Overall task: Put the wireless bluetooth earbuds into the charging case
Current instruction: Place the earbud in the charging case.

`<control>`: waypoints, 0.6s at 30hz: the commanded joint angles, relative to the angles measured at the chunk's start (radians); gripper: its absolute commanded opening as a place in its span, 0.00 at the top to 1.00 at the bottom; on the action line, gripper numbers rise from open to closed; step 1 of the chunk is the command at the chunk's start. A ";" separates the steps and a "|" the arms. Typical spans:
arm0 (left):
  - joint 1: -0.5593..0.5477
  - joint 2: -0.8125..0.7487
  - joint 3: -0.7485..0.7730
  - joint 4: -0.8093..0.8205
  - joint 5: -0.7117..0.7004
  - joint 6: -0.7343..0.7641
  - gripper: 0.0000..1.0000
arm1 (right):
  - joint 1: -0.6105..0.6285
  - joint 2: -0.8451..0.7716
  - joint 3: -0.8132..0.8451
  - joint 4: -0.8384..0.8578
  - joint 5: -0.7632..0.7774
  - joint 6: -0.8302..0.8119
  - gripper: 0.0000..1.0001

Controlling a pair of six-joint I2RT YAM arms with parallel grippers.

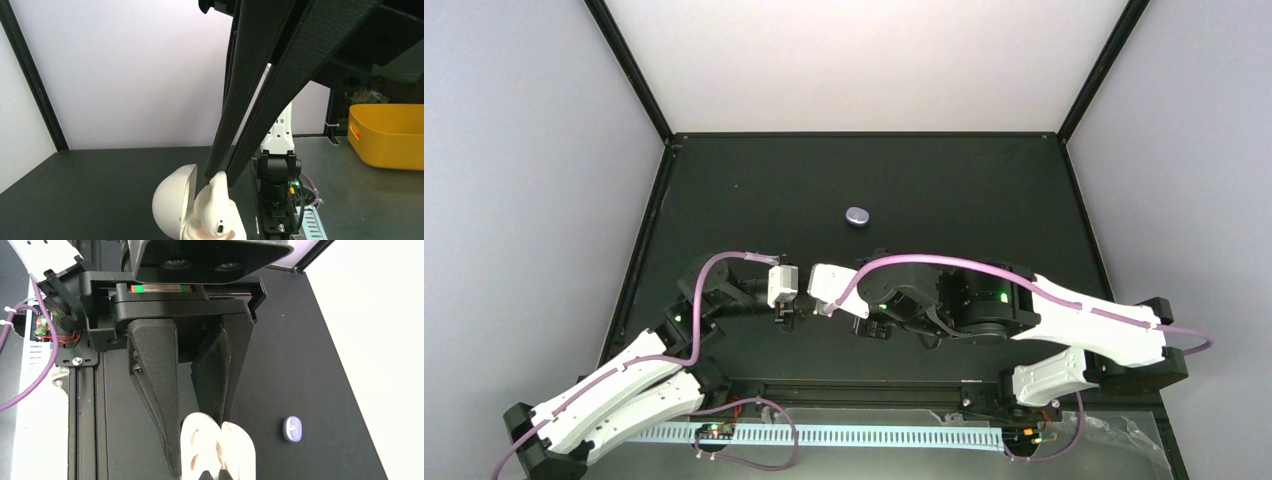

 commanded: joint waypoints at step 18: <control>-0.006 -0.016 0.032 0.024 0.002 0.005 0.98 | 0.009 0.040 0.015 -0.010 0.010 -0.009 0.99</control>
